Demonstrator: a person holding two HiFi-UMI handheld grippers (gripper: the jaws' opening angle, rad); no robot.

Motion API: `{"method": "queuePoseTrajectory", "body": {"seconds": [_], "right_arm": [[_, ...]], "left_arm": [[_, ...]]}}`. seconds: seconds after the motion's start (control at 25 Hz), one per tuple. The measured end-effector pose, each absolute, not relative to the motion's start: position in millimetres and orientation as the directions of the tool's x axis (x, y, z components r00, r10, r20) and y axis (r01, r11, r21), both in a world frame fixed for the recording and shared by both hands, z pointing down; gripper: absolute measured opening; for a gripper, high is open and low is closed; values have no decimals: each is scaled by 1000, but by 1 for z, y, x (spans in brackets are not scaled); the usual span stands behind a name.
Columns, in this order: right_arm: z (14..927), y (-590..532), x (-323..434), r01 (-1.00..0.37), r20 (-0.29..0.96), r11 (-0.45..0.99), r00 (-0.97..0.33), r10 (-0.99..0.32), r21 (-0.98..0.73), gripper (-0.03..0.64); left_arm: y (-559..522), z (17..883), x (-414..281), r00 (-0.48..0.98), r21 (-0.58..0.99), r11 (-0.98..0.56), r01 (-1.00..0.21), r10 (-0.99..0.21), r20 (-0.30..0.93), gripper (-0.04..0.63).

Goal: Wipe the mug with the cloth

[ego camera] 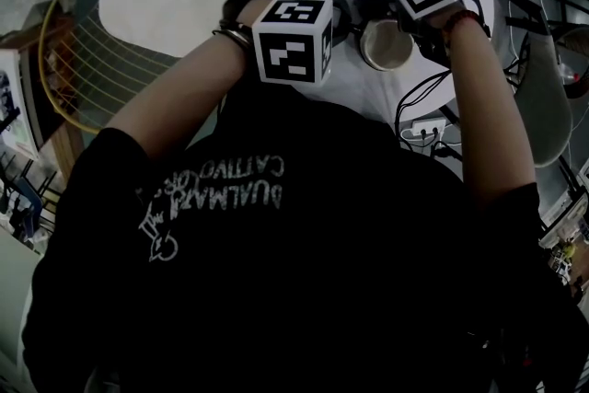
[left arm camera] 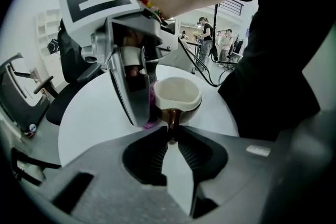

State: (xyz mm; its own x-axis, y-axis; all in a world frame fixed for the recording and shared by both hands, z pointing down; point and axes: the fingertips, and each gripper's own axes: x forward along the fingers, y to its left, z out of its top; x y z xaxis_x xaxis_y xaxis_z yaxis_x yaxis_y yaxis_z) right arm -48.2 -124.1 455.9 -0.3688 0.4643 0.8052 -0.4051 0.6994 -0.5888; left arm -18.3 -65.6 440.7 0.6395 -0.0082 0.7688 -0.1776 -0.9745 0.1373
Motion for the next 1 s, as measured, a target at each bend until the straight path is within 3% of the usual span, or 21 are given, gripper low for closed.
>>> {"method": "queuePoseTrajectory", "body": {"seconds": [0.48, 1.0], "right_arm": [[454, -136, -33, -470, 798, 665, -492, 348, -580, 34], [441, -146, -17, -486, 723, 671, -682, 109, -560, 34]], "left_arm": [[-62, 446, -16, 622, 144, -966, -215, -22, 782, 67], [-54, 443, -16, 596, 159, -943, -293, -50, 802, 70]]}}
